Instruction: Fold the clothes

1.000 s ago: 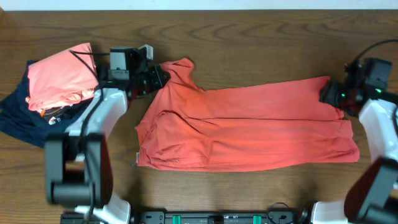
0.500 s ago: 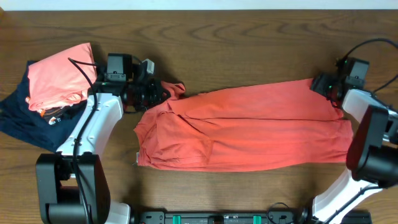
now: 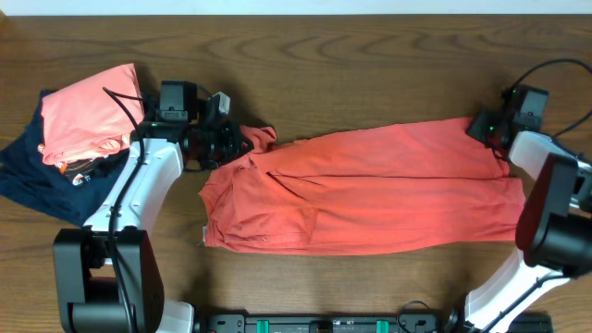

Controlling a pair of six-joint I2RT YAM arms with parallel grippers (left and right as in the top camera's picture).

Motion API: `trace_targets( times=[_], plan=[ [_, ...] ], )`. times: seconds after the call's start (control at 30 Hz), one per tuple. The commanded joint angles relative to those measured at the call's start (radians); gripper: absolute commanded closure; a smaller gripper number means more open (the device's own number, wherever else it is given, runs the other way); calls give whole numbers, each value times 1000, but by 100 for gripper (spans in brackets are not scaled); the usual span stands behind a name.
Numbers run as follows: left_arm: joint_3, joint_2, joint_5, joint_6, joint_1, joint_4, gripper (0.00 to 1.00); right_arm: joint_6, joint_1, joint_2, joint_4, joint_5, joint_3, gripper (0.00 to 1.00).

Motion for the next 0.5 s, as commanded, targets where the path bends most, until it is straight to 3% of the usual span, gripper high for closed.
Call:
trace_targets(
  times=[0.0, 0.23, 0.47],
  plan=[
    [7, -66, 10, 20, 10, -41, 94, 11, -48, -164, -64, 37, 5, 99],
    [6, -201, 9, 20, 3, -262, 94, 0, -129, -412, -465, 178, 5, 99],
    [-20, -210, -69, 42, 2, -560, 94, 1, -172, -423, -759, 335, -1, 99]
  ],
)
